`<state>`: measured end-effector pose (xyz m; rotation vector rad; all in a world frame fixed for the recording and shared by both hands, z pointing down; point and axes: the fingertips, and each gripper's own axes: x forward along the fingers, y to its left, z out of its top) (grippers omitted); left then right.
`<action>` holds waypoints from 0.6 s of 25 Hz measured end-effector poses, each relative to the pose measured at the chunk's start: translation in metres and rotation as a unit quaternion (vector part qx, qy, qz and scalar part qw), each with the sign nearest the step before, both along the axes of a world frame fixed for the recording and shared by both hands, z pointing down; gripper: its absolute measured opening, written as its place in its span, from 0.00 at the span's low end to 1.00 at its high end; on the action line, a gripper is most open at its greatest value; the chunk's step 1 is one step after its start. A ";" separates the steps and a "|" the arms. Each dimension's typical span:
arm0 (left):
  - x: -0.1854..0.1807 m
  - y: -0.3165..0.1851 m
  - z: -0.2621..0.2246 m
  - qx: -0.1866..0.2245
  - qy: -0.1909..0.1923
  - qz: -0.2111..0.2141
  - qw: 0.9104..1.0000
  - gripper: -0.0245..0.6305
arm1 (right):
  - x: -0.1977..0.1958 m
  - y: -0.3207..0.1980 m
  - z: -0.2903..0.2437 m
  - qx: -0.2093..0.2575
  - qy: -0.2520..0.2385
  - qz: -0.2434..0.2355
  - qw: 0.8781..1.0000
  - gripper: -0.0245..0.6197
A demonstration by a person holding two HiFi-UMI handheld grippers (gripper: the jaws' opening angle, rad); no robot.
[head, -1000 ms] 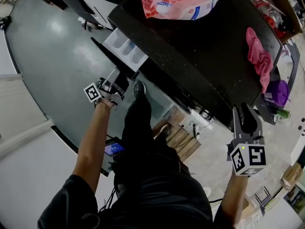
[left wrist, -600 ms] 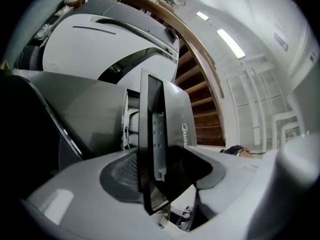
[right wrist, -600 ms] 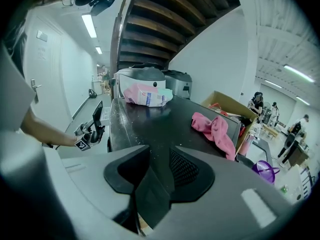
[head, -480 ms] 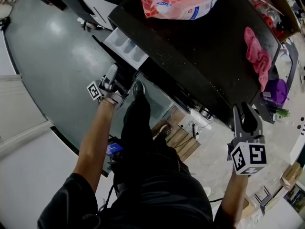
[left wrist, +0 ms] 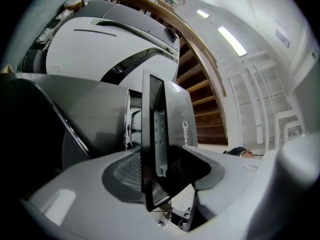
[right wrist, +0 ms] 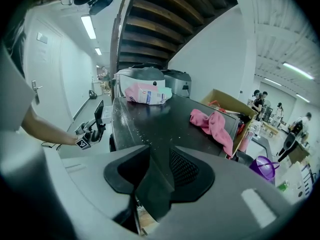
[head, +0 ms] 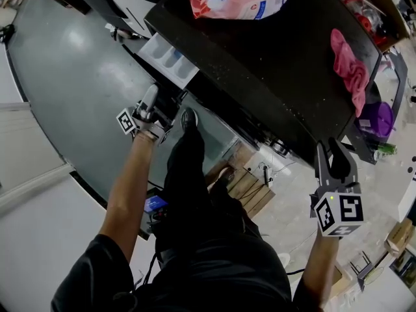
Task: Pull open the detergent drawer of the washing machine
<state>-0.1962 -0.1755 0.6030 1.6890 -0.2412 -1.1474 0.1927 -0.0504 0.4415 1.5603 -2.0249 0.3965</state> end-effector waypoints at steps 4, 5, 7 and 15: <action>-0.002 0.002 0.000 0.001 -0.003 -0.004 1.000 0.46 | 0.009 0.000 -0.006 0.007 0.000 0.007 1.000 0.22; -0.004 0.004 0.000 -0.001 -0.009 -0.005 1.000 0.46 | 0.009 0.000 -0.007 0.010 -0.001 0.008 1.000 0.22; -0.006 0.008 0.001 -0.008 -0.026 0.000 1.000 0.46 | 0.010 -0.001 -0.011 0.014 -0.005 0.008 1.000 0.22; -0.003 0.019 0.005 -0.034 -0.079 0.027 0.996 0.47 | 0.006 0.003 -0.025 0.030 -0.017 -0.003 0.999 0.22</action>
